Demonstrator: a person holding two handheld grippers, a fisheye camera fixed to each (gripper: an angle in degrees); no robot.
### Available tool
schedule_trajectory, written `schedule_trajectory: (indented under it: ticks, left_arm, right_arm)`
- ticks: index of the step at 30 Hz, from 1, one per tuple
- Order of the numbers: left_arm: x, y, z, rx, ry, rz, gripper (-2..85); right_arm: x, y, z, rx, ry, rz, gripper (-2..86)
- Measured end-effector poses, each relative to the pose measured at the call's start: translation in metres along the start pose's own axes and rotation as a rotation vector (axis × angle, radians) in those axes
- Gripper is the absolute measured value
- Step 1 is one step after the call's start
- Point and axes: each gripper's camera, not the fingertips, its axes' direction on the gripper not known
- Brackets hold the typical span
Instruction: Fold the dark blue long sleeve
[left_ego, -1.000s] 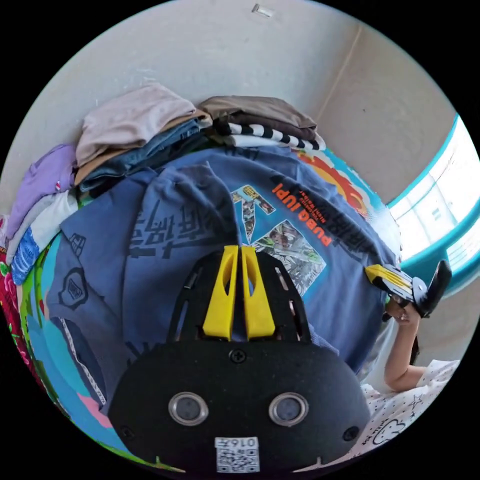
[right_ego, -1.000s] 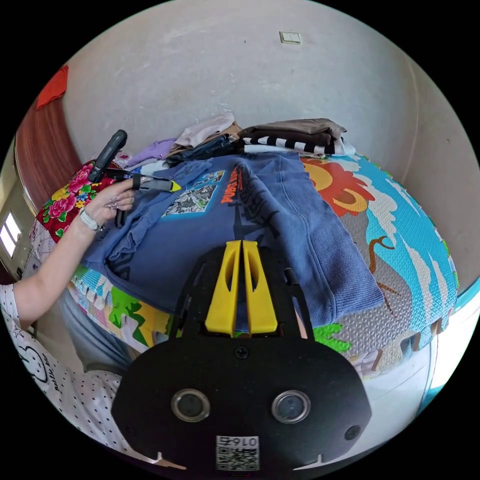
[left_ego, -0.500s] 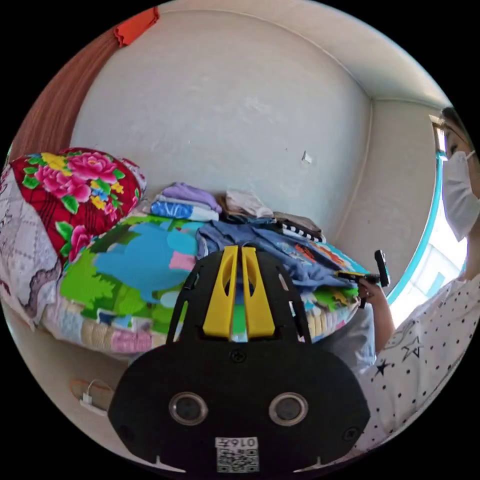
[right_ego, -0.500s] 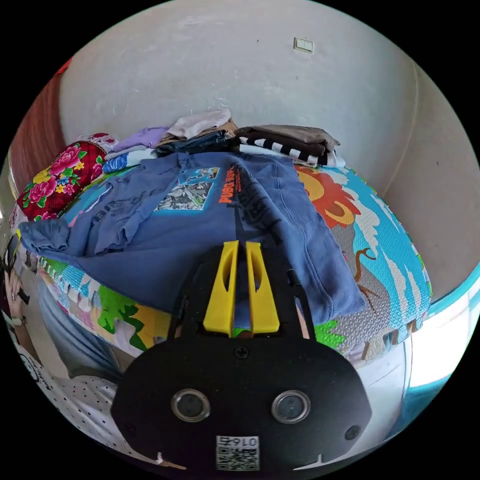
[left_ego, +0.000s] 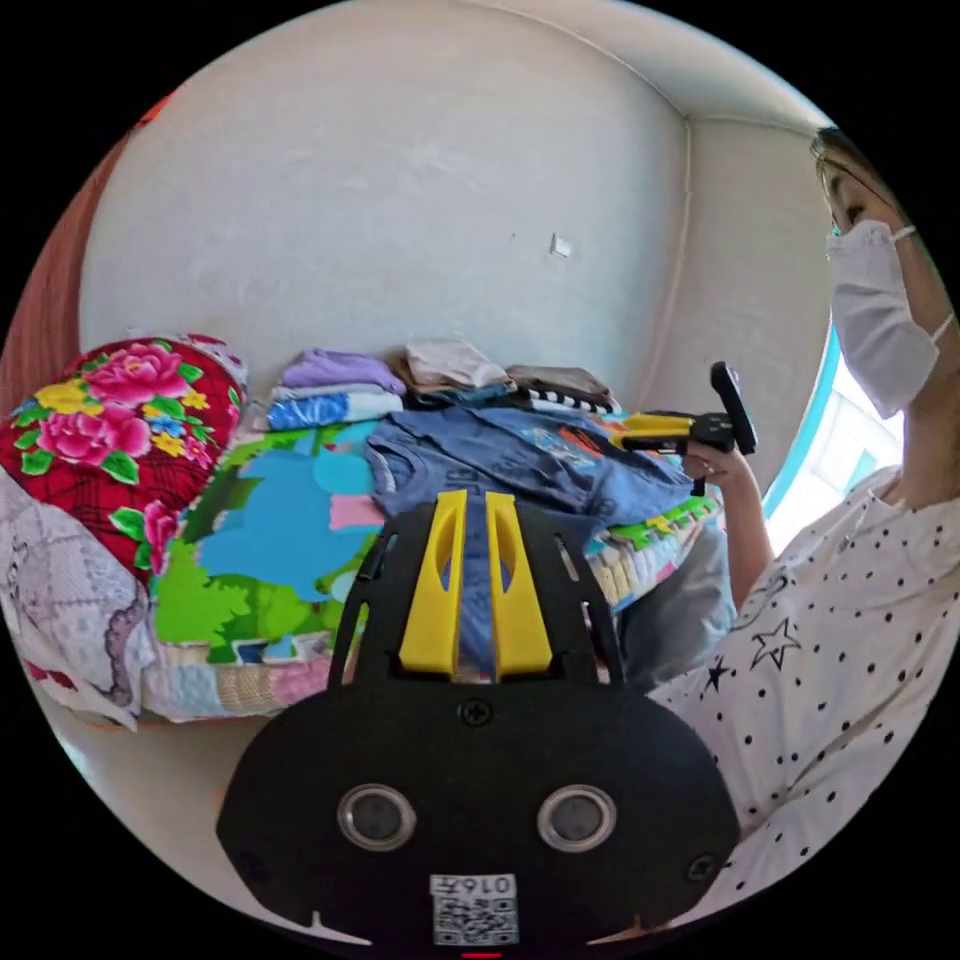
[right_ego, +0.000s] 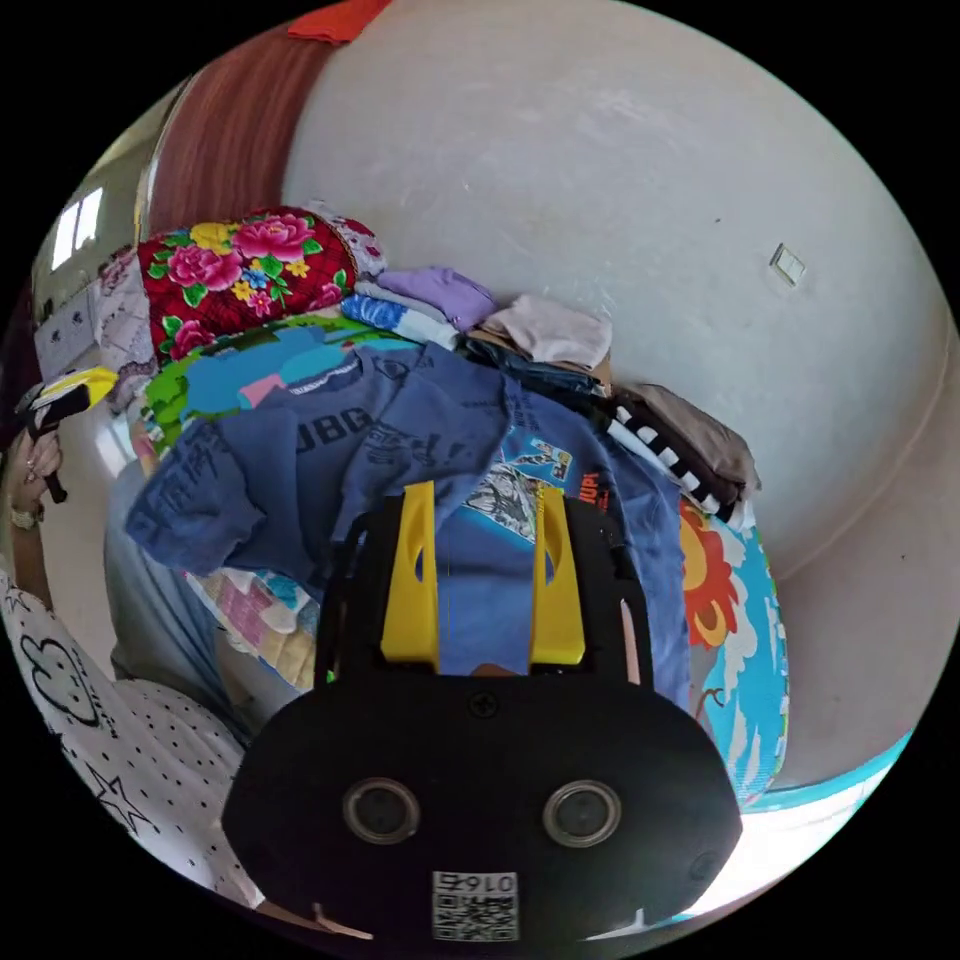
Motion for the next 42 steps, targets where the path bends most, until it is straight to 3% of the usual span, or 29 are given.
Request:
schedule_trajectory:
  ticks: [3, 9, 13, 20, 26, 29, 31, 33, 36, 38, 40, 42]
  left_arm:
    - [0.014, -0.015, 0.016, 0.045, -0.046, 0.035, 3.3]
    - [0.059, -0.035, 0.116, -0.060, -0.096, 0.111, 6.3]
    - [0.085, -0.039, 0.188, -0.196, -0.214, 0.156, 8.9]
    - [0.080, -0.027, 0.263, -0.437, -0.189, 0.111, 9.8]
    - [0.085, -0.025, 0.268, -0.408, -0.175, 0.113, 8.5]
    - [0.085, -0.026, 0.271, -0.401, -0.164, 0.105, 8.4]
    - [0.084, -0.027, 0.274, -0.399, -0.155, 0.098, 8.4]
    - [0.084, -0.028, 0.276, -0.397, -0.151, 0.094, 8.4]
    - [0.084, -0.029, 0.279, -0.393, -0.148, 0.090, 8.4]
    - [0.085, -0.030, 0.280, -0.391, -0.151, 0.092, 8.5]
    - [0.089, -0.031, 0.282, -0.386, -0.170, 0.106, 8.4]
    - [0.091, -0.032, 0.283, -0.383, -0.185, 0.118, 8.4]
  right_arm:
    - [-0.004, -0.013, 0.027, -0.051, -0.102, 0.062, 14.5]
    - [-0.016, -0.029, 0.090, -0.275, -0.130, 0.147, 13.9]
    - [-0.020, -0.031, 0.090, -0.239, -0.222, 0.153, 9.0]
    - [-0.027, -0.046, 0.042, -0.077, -0.211, 0.058, 5.7]
    - [-0.040, -0.127, -0.023, 0.142, -0.332, -0.394, 5.7]
    - [-0.054, -0.225, 0.002, -0.019, -0.387, -0.620, 5.7]
    - [-0.062, -0.318, 0.052, -0.261, -0.294, -0.568, 5.4]
    - [-0.059, -0.380, 0.075, -0.263, -0.074, -0.462, 5.1]
    - [-0.041, -0.430, 0.050, 0.257, 0.162, -0.205, 5.4]
    - [-0.028, -0.447, 0.064, 0.191, 0.177, -0.034, 7.4]
    - [-0.027, -0.450, 0.099, -0.034, 0.169, -0.074, 10.4]
    - [-0.027, -0.430, 0.106, -0.025, 0.192, -0.117, 10.7]
